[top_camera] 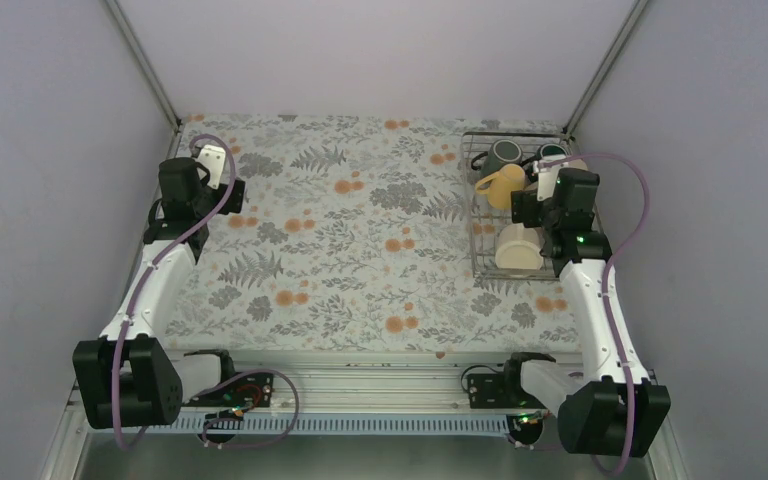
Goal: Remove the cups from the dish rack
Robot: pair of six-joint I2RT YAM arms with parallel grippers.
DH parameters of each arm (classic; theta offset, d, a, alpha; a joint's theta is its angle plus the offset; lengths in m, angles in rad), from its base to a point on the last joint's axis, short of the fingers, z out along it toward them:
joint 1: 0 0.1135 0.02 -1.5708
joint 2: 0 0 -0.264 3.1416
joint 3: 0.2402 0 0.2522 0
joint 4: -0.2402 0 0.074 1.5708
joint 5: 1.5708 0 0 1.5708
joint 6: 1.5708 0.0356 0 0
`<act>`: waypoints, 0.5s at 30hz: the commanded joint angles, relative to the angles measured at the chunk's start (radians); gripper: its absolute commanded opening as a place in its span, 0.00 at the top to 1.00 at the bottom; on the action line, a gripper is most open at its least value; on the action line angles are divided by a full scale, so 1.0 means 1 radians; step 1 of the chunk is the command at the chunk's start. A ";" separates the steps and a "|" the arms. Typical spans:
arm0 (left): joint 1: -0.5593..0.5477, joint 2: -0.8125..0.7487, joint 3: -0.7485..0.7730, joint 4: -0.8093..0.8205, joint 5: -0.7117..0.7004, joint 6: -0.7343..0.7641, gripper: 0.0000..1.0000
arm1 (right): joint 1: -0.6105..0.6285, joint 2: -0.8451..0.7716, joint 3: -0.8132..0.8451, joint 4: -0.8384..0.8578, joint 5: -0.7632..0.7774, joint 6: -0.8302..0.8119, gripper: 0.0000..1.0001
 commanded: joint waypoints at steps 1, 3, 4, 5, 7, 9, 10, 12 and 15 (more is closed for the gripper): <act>-0.003 -0.019 0.012 0.002 0.021 -0.004 0.00 | -0.008 -0.016 -0.008 -0.010 -0.010 0.023 0.04; -0.003 -0.020 0.018 -0.002 0.024 -0.002 0.00 | -0.008 -0.013 0.003 -0.022 -0.022 0.022 0.04; -0.003 -0.020 0.020 -0.005 0.024 -0.001 0.00 | -0.008 -0.005 0.011 -0.040 -0.030 0.023 0.05; -0.003 -0.020 0.021 -0.007 0.027 0.000 0.00 | -0.008 0.007 0.025 -0.061 -0.037 0.024 0.05; -0.003 -0.021 0.024 -0.014 0.044 0.005 0.00 | -0.008 0.042 0.057 -0.111 -0.046 0.024 0.07; -0.003 -0.020 0.028 -0.022 0.070 0.014 0.00 | -0.008 0.078 0.085 -0.163 -0.037 0.015 0.08; -0.003 -0.019 0.032 -0.027 0.078 0.024 0.00 | -0.007 0.093 0.100 -0.186 -0.020 0.012 0.08; -0.003 -0.012 0.044 -0.033 0.079 0.033 0.00 | -0.007 0.123 0.131 -0.233 0.012 0.007 0.10; -0.003 0.008 0.083 -0.057 0.068 0.038 0.00 | -0.007 0.167 0.196 -0.306 0.035 0.004 0.23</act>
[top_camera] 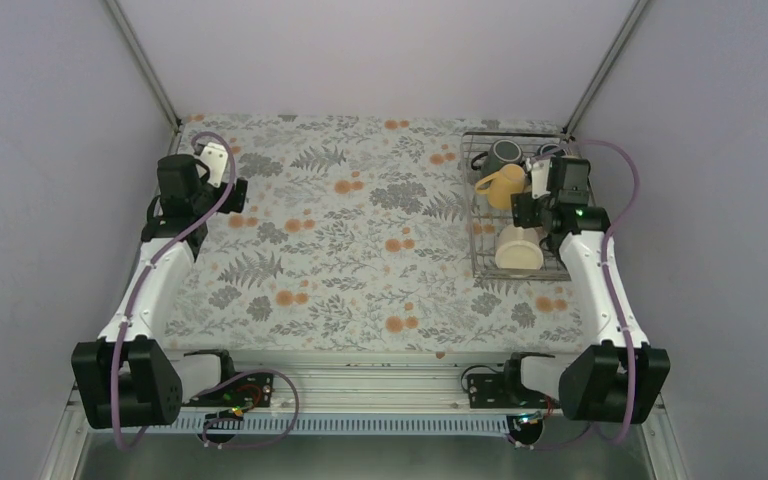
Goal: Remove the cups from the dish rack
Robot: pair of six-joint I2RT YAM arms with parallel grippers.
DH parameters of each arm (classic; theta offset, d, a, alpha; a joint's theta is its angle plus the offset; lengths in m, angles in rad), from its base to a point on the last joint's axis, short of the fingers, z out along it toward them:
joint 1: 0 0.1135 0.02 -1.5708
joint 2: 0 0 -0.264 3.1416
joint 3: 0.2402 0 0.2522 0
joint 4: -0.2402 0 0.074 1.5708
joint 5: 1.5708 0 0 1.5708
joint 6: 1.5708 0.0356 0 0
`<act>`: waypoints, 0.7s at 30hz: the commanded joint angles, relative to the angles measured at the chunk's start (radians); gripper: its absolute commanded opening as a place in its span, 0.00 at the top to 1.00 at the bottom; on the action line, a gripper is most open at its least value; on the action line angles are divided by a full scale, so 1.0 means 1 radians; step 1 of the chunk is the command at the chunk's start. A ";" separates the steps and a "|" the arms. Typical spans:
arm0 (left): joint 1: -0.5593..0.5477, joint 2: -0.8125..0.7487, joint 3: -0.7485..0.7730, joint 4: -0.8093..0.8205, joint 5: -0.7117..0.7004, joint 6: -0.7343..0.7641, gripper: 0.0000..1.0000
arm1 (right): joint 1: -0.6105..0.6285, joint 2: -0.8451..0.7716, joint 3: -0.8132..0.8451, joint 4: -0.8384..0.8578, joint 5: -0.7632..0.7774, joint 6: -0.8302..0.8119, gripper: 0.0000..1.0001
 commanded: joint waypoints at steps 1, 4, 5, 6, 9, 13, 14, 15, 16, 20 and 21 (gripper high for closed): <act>-0.004 0.018 0.080 -0.032 0.006 0.023 0.00 | -0.007 0.054 0.108 -0.138 0.057 0.012 0.24; -0.007 0.030 0.112 -0.051 -0.007 0.029 0.00 | -0.007 0.096 0.154 -0.197 0.057 0.014 0.21; -0.008 0.033 0.116 -0.055 -0.015 0.032 0.00 | -0.007 0.104 0.154 -0.212 0.052 0.013 0.21; -0.009 0.036 0.120 -0.059 -0.018 0.034 0.00 | -0.006 0.112 0.153 -0.229 0.046 0.015 0.21; -0.011 0.044 0.118 -0.066 -0.027 0.035 0.00 | -0.005 0.113 0.135 -0.246 0.021 0.023 0.20; -0.013 0.053 0.114 -0.072 -0.026 0.035 0.00 | -0.001 0.126 0.127 -0.273 -0.016 0.035 0.22; -0.014 0.055 0.113 -0.074 -0.025 0.035 0.00 | 0.002 0.135 0.124 -0.278 -0.013 0.038 0.23; -0.014 0.055 0.113 -0.074 -0.025 0.036 0.00 | 0.002 0.143 0.120 -0.280 -0.014 0.040 0.25; -0.015 0.056 0.113 -0.076 -0.025 0.037 0.00 | 0.004 0.150 0.115 -0.284 -0.020 0.040 0.26; -0.017 0.055 0.108 -0.076 -0.024 0.038 0.00 | 0.009 0.171 0.093 -0.282 -0.031 0.043 0.31; -0.016 0.054 0.104 -0.076 -0.024 0.038 0.00 | 0.011 0.177 0.087 -0.278 -0.026 0.047 0.32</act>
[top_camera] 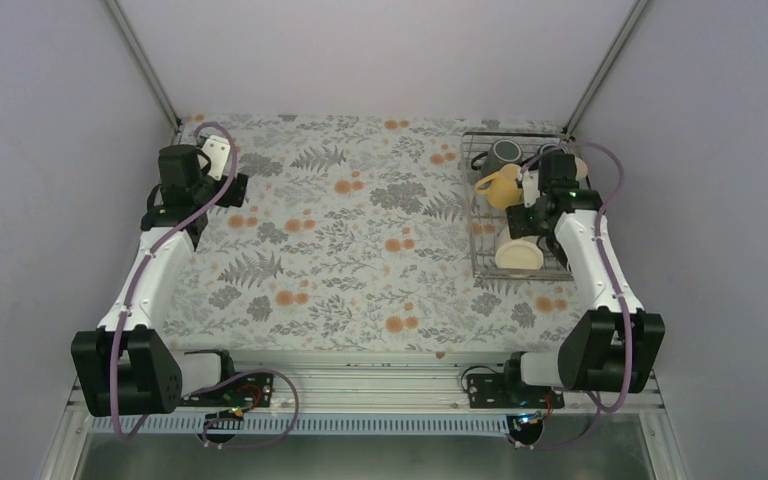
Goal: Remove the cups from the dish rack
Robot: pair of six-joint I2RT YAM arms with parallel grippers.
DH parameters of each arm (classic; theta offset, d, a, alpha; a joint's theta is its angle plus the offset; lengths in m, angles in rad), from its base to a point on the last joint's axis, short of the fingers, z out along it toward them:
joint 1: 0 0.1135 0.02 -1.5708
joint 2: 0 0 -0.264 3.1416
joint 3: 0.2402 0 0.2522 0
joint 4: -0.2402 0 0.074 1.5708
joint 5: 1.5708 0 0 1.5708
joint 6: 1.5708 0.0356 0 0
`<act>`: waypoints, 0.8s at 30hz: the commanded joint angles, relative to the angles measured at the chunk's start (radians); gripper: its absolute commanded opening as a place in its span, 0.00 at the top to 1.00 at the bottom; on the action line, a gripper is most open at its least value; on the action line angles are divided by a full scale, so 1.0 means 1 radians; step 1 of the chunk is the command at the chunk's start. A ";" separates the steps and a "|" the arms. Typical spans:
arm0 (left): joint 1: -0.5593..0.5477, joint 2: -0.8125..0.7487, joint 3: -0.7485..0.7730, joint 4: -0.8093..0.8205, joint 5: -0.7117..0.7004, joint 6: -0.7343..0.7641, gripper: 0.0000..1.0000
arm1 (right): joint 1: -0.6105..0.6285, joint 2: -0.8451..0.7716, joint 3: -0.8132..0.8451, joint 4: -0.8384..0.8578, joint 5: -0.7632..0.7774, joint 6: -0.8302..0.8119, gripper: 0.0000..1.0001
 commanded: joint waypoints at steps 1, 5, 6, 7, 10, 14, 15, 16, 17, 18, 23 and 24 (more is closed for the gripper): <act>-0.004 -0.002 0.003 -0.008 -0.003 0.011 0.00 | 0.010 0.028 -0.036 -0.007 -0.010 0.026 0.33; -0.004 -0.006 -0.010 -0.001 -0.001 0.013 0.00 | 0.015 0.047 -0.065 0.019 0.004 0.039 0.43; -0.005 -0.004 -0.012 0.001 -0.002 0.014 0.00 | 0.017 0.053 -0.066 0.017 0.000 0.042 0.47; -0.005 -0.004 -0.013 0.001 -0.004 0.016 0.00 | 0.022 0.054 -0.066 0.015 -0.002 0.046 0.50; -0.005 0.000 -0.013 0.003 -0.009 0.021 0.00 | 0.030 0.054 -0.060 0.006 0.003 0.050 0.60; -0.004 0.003 -0.013 0.008 -0.009 0.023 0.00 | 0.037 0.050 -0.043 -0.008 0.010 0.045 0.73; -0.004 0.004 -0.011 0.010 -0.006 0.023 0.00 | 0.037 0.051 -0.039 -0.011 0.011 0.044 0.76; -0.004 0.006 -0.011 0.009 0.003 0.022 0.00 | 0.037 0.051 -0.036 -0.012 0.013 0.041 0.81; -0.004 0.006 -0.011 0.007 0.013 0.021 0.00 | 0.037 0.051 -0.032 -0.016 0.014 0.038 0.85; -0.005 0.007 -0.008 0.003 0.027 0.021 0.00 | 0.037 0.050 -0.026 -0.020 0.010 0.035 0.88; -0.017 0.006 0.041 -0.056 0.131 0.048 0.00 | 0.037 0.020 0.045 -0.078 -0.062 -0.004 0.94; -0.021 0.013 0.063 -0.076 0.154 0.053 0.00 | 0.038 0.016 0.069 -0.099 -0.085 -0.016 0.96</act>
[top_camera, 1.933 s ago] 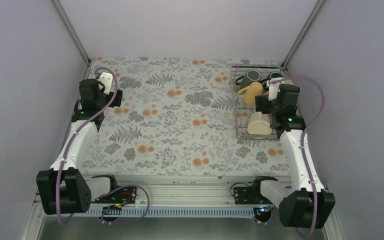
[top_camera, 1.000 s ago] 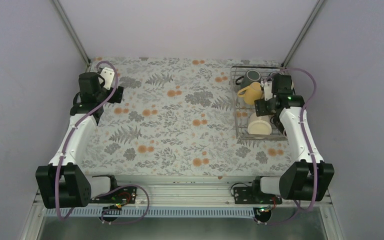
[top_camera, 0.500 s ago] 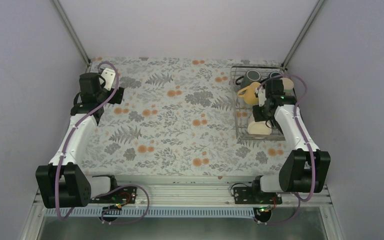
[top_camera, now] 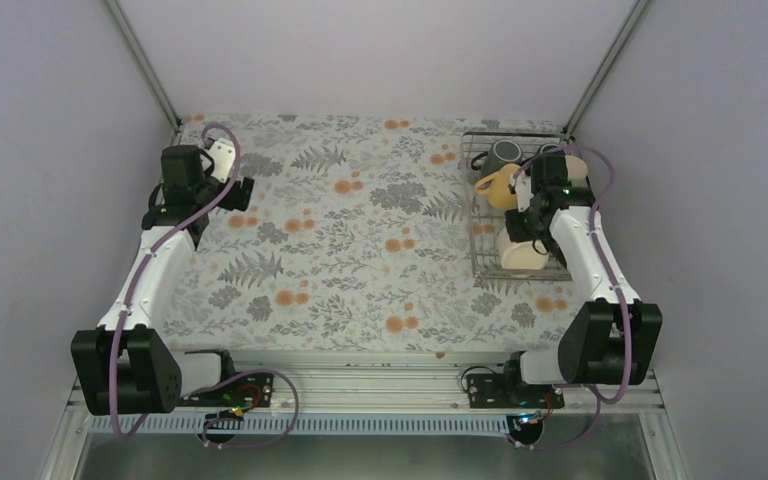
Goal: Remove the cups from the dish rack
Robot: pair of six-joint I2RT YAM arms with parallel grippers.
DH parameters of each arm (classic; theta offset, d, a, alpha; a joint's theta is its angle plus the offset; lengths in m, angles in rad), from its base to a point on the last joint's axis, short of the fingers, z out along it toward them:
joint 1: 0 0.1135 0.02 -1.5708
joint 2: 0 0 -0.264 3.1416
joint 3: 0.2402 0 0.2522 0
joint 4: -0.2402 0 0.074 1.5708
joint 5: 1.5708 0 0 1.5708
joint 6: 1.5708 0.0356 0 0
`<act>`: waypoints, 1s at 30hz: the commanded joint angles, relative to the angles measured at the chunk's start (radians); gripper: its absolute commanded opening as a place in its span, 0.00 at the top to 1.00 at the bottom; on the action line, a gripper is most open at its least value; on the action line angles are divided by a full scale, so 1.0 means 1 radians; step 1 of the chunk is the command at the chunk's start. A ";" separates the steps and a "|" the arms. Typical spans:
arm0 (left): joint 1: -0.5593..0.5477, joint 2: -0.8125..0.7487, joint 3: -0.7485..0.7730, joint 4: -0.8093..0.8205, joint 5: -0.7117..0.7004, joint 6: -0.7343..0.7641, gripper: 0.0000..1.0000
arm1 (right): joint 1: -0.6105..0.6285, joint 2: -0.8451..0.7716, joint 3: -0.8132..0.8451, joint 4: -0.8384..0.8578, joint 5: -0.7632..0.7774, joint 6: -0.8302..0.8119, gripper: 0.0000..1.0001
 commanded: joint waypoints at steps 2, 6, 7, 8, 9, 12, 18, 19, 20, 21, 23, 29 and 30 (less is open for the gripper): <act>-0.022 0.033 0.118 -0.106 0.169 0.044 0.00 | 0.004 -0.030 0.146 -0.106 -0.109 -0.066 0.96; -0.037 0.069 0.198 -0.161 0.287 0.049 0.00 | 0.004 -0.026 0.227 -0.162 -0.135 -0.105 0.96; -0.042 0.075 0.211 -0.166 0.318 0.050 0.00 | 0.005 -0.024 0.253 -0.172 -0.148 -0.114 0.96; -0.045 0.078 0.222 -0.171 0.358 0.055 0.00 | 0.004 -0.022 0.270 -0.182 -0.165 -0.125 0.96; -0.046 0.083 0.230 -0.177 0.409 0.064 0.00 | 0.004 -0.019 0.291 -0.192 -0.192 -0.136 0.96; -0.051 0.097 0.255 -0.176 0.548 0.076 0.00 | 0.004 0.002 0.362 -0.228 -0.256 -0.153 0.96; -0.063 0.174 0.326 -0.201 0.889 0.102 0.00 | 0.004 0.039 0.472 -0.268 -0.500 -0.215 0.96; -0.070 0.189 0.338 -0.205 0.943 0.100 0.00 | 0.005 0.051 0.488 -0.272 -0.544 -0.223 0.97; -0.084 0.205 0.351 -0.210 0.984 0.099 0.00 | 0.007 0.067 0.508 -0.278 -0.585 -0.230 0.97; -0.103 0.221 0.366 -0.219 1.020 0.106 0.00 | 0.010 0.087 0.528 -0.282 -0.619 -0.235 0.97; -0.159 0.248 0.392 -0.232 1.055 0.121 0.00 | 0.023 0.129 0.567 -0.295 -0.686 -0.241 0.97; -0.312 0.302 0.433 -0.180 1.000 0.103 0.00 | 0.115 0.217 0.708 -0.286 -0.819 -0.250 0.96; -0.334 0.319 0.445 -0.184 0.991 0.099 0.00 | 0.128 0.219 0.722 -0.270 -0.831 -0.249 0.96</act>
